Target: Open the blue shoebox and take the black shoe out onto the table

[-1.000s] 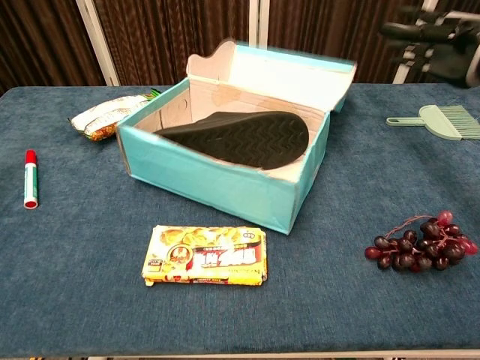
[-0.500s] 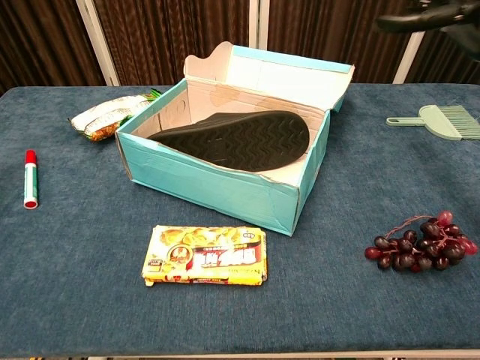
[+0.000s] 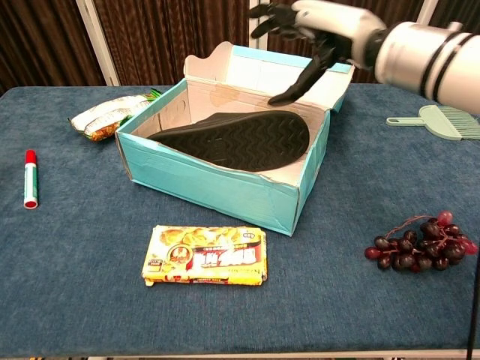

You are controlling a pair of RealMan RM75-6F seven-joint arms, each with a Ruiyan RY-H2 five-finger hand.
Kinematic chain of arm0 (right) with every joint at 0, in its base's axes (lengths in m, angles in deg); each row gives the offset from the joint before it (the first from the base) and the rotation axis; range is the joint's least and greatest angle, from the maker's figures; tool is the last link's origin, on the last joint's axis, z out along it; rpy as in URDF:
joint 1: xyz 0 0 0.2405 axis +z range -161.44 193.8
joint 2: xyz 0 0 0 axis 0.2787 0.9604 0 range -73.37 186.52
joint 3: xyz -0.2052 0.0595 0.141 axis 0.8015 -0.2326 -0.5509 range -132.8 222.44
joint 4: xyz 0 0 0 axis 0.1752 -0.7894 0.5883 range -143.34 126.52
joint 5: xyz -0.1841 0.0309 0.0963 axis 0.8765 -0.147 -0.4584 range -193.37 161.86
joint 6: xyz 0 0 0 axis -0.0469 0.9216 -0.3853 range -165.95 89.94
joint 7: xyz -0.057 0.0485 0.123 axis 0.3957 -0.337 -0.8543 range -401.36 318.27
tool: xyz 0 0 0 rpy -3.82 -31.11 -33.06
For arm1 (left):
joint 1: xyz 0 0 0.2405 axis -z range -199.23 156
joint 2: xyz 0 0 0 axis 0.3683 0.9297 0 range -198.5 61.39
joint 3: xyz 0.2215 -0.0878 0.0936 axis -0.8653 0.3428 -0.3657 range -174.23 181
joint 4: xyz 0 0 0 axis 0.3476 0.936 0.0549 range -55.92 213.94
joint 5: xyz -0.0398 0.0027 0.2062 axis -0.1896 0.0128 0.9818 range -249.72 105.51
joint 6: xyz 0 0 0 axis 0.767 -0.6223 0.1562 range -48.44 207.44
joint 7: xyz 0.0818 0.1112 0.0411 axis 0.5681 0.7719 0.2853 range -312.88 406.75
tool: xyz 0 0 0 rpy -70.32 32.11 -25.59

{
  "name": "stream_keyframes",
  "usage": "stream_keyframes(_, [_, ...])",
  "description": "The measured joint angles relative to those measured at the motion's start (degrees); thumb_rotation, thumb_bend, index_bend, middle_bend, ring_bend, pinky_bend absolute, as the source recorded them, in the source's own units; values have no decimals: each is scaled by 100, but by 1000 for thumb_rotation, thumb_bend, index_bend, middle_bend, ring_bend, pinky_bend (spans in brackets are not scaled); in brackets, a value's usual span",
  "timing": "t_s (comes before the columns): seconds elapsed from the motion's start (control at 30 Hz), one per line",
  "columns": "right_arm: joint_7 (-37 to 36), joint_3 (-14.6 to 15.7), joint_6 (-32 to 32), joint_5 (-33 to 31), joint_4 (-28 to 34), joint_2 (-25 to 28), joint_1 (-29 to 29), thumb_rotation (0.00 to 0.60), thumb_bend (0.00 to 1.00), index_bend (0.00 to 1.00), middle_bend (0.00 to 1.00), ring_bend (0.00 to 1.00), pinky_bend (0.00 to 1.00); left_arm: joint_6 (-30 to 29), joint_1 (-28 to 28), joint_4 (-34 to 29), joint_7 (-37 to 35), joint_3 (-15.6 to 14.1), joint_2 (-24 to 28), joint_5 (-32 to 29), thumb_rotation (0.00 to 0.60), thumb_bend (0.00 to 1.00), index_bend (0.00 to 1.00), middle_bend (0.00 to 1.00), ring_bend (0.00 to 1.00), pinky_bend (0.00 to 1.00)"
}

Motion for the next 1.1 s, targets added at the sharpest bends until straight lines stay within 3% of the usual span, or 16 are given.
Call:
stream_keyframes(0.33, [1649,246,-560,-1628,-672,-653,982,600,16,0,48,0,0,-17,-25,190,-228,-15,-22,13,600,110,147,134,61,345])
stream_keyframes(0.63, [2206,542,-948,-2671,-1723,-1400,1630,600,34,0,70,0,0,-52,-22,200,-296,-31,20,88,600,109,147,134,61,345])
stream_keyframes(0.77, [2306,652,-930,-2781,-1903,-1568,1735,600,63,10,131,0,10,-63,-29,184,-278,-31,44,89,600,109,147,134,61,345])
stream_keyframes(0.9, [2292,661,-728,-2723,-1912,-1622,1724,600,100,118,233,60,65,-62,-33,182,-291,-31,37,82,600,110,147,134,61,345])
stream_keyframes(1.1, [2183,654,-356,-2431,-1849,-1660,1621,600,125,182,277,102,81,-47,-34,211,-310,-36,15,77,600,109,147,134,61,345])
